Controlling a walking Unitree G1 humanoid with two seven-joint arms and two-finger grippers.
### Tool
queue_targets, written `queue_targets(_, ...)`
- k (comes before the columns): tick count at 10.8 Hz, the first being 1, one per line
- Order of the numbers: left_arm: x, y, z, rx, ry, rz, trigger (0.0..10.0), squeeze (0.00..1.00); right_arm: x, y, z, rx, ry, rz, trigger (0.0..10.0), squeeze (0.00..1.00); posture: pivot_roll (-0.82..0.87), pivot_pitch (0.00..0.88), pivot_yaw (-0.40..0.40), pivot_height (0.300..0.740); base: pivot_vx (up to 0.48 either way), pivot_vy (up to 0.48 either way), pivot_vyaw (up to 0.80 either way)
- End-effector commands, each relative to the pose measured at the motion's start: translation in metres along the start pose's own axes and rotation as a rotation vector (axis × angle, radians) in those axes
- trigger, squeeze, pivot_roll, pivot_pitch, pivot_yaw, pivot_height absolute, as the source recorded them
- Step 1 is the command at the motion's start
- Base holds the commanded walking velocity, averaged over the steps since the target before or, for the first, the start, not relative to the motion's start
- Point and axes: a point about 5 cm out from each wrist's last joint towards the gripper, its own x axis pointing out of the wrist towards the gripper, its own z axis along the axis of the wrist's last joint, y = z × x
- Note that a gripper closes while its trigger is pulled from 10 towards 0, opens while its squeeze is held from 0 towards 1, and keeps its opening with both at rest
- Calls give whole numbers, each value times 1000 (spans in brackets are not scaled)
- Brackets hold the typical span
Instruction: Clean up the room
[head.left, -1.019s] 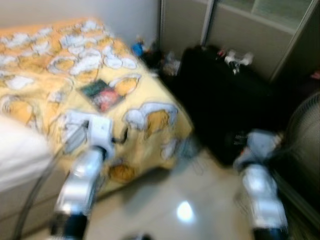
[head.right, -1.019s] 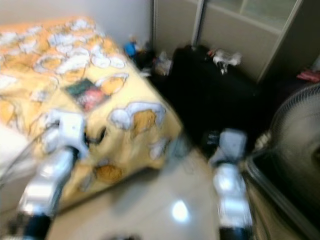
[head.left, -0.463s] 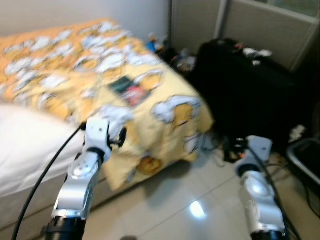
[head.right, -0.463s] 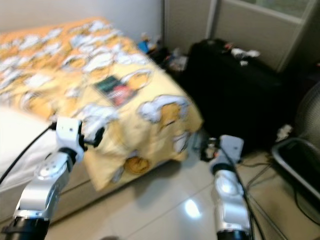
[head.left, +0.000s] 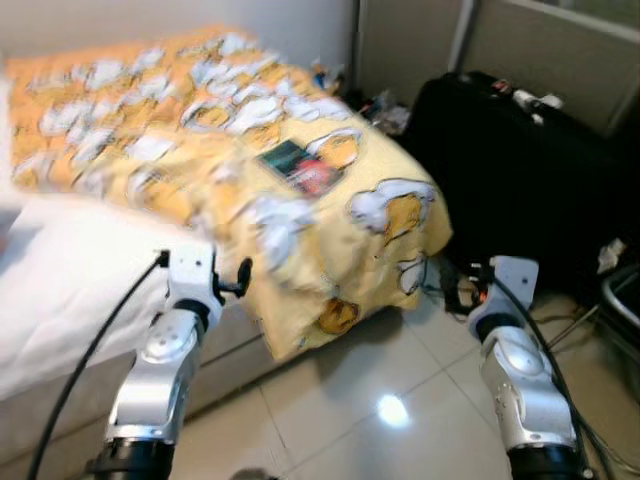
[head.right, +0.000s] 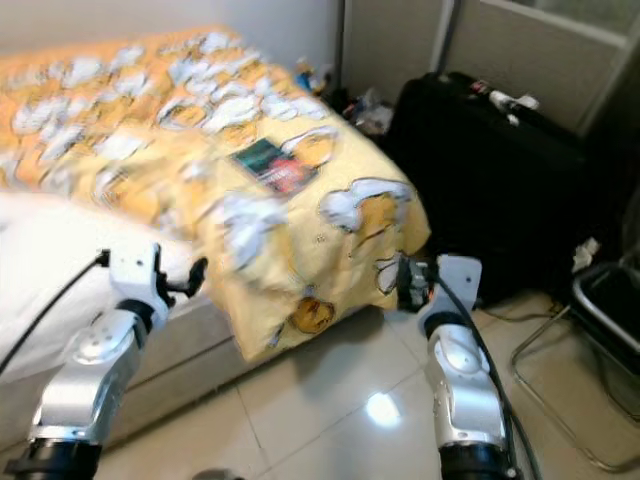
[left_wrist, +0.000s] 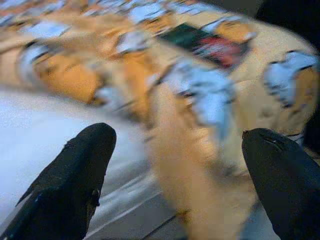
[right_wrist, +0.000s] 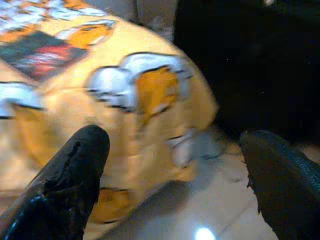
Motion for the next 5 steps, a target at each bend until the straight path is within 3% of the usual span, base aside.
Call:
queue_targets(1,1,4,3,3,-12,29,10000,1000,1,-2,1,33,-7,-4,10000,0,62,0,-18,740,0,371,0)
queue_targets(2,1,3,8,-3,-19,19,10000,1000,0,7,7,49,-16,25,10000,0,57,0,-16,740,0,375,0)
queue_targets(3,1,2,6,-14,-16,26,10000,1000,2,8,12,-57,-89,25,10000,0,58,0,-19,740,0,349,0)
queue_targets(4,0,2,7,-20,-23,35,10000,1000,2,6,18,-187,-195,-33,10000,0,67,0,-30,740,0,349,-525)
queue_targets(5,0,2,8,-18,-27,37,10000,1000,4,9,14,-123,-141,25,10000,0,80,0,-39,740,0,345,-438)
